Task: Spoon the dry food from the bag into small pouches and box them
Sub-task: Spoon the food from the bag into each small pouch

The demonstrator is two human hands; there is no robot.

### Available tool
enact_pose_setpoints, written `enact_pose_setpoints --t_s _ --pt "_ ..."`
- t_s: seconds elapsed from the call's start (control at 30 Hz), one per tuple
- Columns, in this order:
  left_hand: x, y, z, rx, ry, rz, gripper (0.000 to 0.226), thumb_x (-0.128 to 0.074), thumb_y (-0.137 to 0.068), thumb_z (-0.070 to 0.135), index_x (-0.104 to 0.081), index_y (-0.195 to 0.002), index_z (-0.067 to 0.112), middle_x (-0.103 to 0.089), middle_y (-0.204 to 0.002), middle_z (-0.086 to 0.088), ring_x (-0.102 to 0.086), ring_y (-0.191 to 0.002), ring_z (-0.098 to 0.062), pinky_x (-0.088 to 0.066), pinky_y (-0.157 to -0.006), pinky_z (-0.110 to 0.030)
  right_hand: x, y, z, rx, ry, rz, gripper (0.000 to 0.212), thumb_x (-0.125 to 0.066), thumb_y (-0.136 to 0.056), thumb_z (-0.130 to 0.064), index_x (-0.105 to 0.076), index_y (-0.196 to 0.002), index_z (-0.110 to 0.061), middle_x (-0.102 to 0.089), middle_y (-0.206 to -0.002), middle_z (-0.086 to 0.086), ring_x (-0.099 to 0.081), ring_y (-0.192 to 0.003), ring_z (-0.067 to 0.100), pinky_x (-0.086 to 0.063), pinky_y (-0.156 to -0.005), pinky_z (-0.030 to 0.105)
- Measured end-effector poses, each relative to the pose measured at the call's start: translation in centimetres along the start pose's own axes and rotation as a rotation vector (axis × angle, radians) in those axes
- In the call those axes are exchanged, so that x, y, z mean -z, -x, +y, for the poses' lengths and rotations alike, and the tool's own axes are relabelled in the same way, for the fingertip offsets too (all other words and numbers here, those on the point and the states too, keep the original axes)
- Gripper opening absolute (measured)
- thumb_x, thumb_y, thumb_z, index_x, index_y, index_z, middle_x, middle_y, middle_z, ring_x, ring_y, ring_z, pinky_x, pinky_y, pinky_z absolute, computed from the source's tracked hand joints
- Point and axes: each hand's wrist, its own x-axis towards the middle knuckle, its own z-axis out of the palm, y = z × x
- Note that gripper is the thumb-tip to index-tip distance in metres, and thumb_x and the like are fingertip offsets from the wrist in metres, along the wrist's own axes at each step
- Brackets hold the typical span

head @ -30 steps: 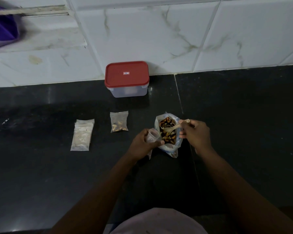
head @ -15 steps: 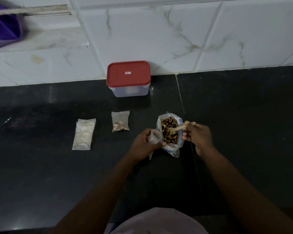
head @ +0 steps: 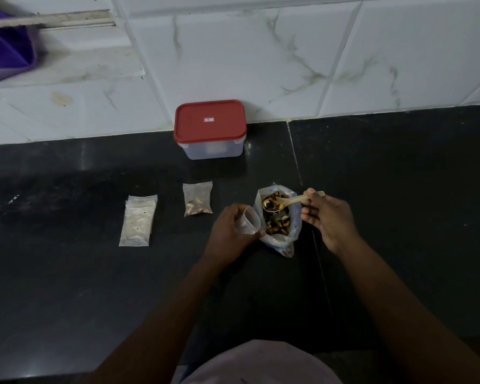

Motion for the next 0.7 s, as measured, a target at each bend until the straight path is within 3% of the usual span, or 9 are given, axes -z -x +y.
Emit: enact_pose_setpoints --t_s 0.1,0.3,0.43,0.53,0.6,0.7 --pt "0.2 -0.1 0.2 -0.015 0.035 -0.029 0.050 -0.087 -0.077 0.031 -0.055 -0.115 0.037 -0.064 -0.116 0.014 -0.061 -0.108 0.001 -0.054 -0.088 -0.024 -0.8 0.7 -0.7 0.031 0.003 -0.069 0.019 -0.064 -0.100 -0.024 -0.074 -0.103 -0.009 -0.070 -0.092 0.006 -0.065 -0.078 0.011 -0.059 -0.073 0.028" --pt "0.3 0.0 0.7 -0.062 0.126 -0.015 0.044 -0.086 -0.080 0.020 -0.059 -0.113 0.027 -0.068 -0.112 0.013 -0.064 -0.105 0.003 -0.049 -0.084 -0.010 -2.2 1.8 -0.2 0.145 0.153 -0.135 0.018 -0.068 -0.098 -0.026 -0.076 -0.102 -0.010 -0.072 -0.087 0.006 -0.065 -0.073 0.012 -0.058 -0.067 0.027" --pt "0.0 0.0 0.4 -0.090 0.128 -0.032 0.041 -0.086 -0.081 0.023 -0.060 -0.113 0.026 -0.067 -0.111 0.013 -0.064 -0.105 -0.001 -0.052 -0.088 -0.019 -2.9 2.6 0.5 0.200 0.232 -0.145 0.016 -0.069 -0.097 -0.025 -0.077 -0.101 -0.012 -0.072 -0.085 0.011 -0.066 -0.070 0.012 -0.058 -0.064 0.025" --pt "-0.4 0.0 0.3 -0.112 0.129 -0.032 0.037 -0.084 -0.083 0.025 -0.060 -0.111 0.025 -0.068 -0.107 0.010 -0.064 -0.102 -0.006 -0.055 -0.088 -0.029 -3.3 2.7 1.0 0.242 0.318 -0.167 0.014 -0.072 -0.095 -0.028 -0.078 -0.098 -0.016 -0.075 -0.084 0.011 -0.070 -0.071 0.017 -0.063 -0.074 0.039" --pt "-0.6 0.0 0.5 -0.125 0.142 -0.033 0.034 -0.083 -0.084 0.024 -0.061 -0.110 0.021 -0.068 -0.105 0.008 -0.064 -0.099 -0.005 -0.054 -0.085 -0.027 -3.5 3.0 1.2 0.304 0.416 -0.202 0.012 -0.073 -0.094 -0.028 -0.079 -0.099 -0.018 -0.076 -0.080 0.006 -0.073 -0.071 0.017 -0.064 -0.078 0.044" --pt "-0.7 0.0 0.9 -0.131 0.188 -0.049 0.032 -0.082 -0.086 0.022 -0.062 -0.110 0.016 -0.070 -0.104 0.006 -0.066 -0.099 -0.005 -0.054 -0.085 -0.024 -3.5 3.4 1.2 0.479 0.598 -0.269 0.013 -0.075 -0.093 -0.023 -0.080 -0.105 -0.019 -0.077 -0.083 -0.004 -0.074 -0.076 0.008 -0.063 -0.081 0.039"
